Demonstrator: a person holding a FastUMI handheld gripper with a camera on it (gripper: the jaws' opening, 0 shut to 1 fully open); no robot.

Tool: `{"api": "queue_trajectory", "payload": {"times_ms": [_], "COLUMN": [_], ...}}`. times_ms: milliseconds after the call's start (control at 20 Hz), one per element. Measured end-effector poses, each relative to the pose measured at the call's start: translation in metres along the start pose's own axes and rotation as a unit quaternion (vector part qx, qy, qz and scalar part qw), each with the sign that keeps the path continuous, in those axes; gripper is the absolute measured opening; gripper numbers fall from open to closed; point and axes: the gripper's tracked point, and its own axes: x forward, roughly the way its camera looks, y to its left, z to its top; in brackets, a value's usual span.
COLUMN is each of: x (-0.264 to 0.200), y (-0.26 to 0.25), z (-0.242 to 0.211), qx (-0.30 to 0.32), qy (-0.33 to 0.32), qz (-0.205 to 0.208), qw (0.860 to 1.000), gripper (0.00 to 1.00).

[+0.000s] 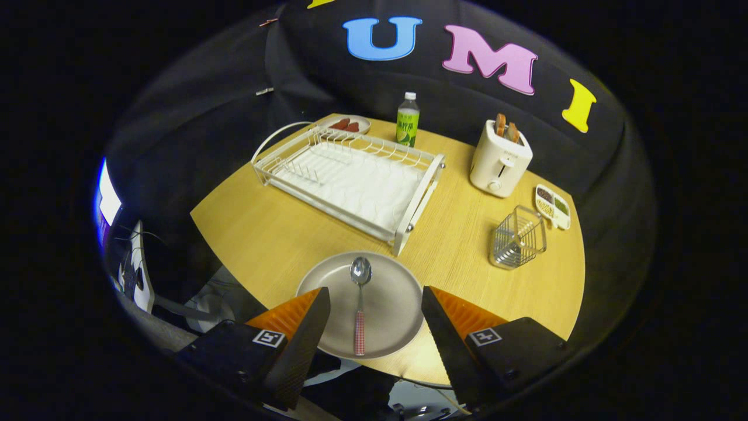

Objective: Take the plate from the dish rack, then take the spoon from the basket and place it into the plate.

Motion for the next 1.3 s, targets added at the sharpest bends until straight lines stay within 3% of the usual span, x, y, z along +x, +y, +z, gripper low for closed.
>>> {"api": "queue_trajectory", "payload": {"times_ms": [300, 600, 950, 1150, 1300], "x": [-0.057, -0.126, -0.209, -0.241, -0.260], "y": [-0.023, -0.038, -0.075, -0.102, -0.117], "z": [0.109, 0.193, 0.251, 0.257, 0.266], "qx": [-0.013, -0.018, 0.003, 0.014, 0.037], "qy": [-0.128, -0.240, -0.352, -0.381, -0.426], "qz": [-0.043, -0.083, -0.141, -0.174, -0.179], "qw": [0.991, 0.967, 0.925, 0.908, 0.886], "gripper": [0.99, 0.99, 0.98, 0.98, 0.98]}}
